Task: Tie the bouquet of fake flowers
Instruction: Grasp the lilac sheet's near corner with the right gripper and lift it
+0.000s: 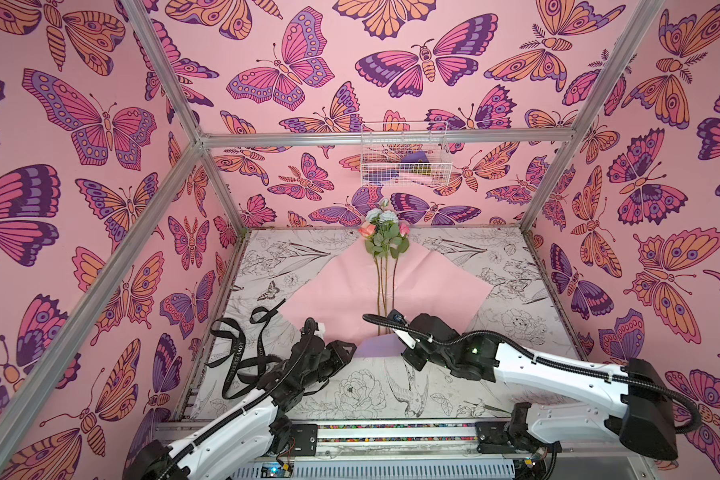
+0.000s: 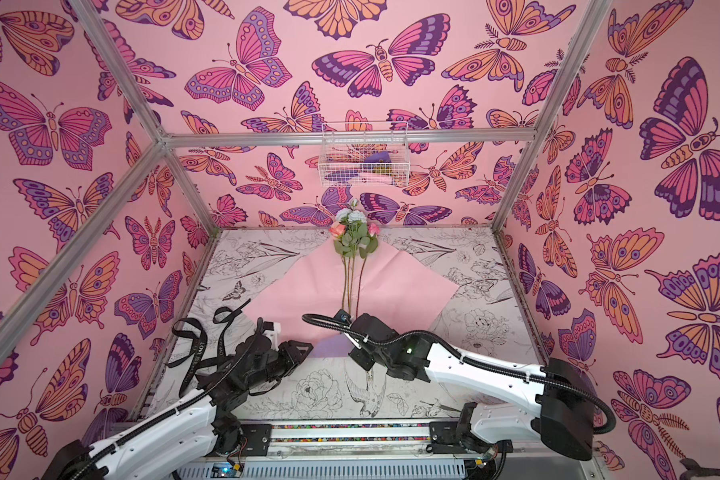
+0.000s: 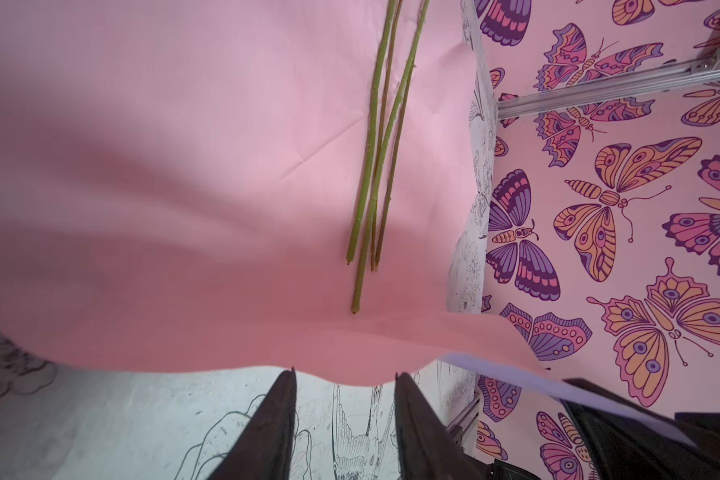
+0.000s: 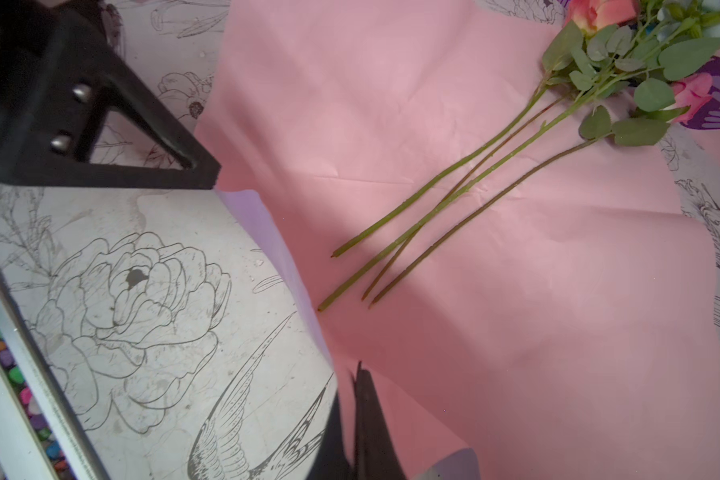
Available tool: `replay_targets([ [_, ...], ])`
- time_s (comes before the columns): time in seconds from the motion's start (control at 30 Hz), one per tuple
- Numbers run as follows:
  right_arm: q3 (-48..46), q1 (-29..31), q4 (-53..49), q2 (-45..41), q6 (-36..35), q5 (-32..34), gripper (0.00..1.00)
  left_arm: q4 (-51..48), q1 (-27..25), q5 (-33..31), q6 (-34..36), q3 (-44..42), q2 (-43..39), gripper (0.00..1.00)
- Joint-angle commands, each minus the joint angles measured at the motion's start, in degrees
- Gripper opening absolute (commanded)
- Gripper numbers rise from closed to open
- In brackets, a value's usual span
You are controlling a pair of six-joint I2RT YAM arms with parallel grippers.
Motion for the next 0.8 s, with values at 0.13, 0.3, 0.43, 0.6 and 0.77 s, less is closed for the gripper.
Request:
replay_targets([
  [0.13,5.7,-6.6,0.0,6.9,-3.4,-3.6,0.00,-10.1,0.3,-5.0,2.3,1.0,-7.5,0.50],
  [0.3,8.4,-8.8,-0.6,11.2,-2.8,-3.4,0.00,-11.5,0.4,-5.1,3.6,1.6,-8.6,0.50],
  [0.43,11.9,-10.6,-3.5,14.9,-1.6,-2.4,0.00,-11.4,0.4,-4.5,4.7,2.7,-7.0,0.50],
  [0.6,15.4,-11.8,-5.8,20.0,-1.6,-1.8,0.00,-10.5,0.3,-3.1,6.6,4.2,-4.3,0.50],
  [0.77,19.0,-13.1,-8.7,23.5,-0.9,-0.8,0.00,-8.5,0.3,-1.4,7.6,5.0,-1.1,0.50],
])
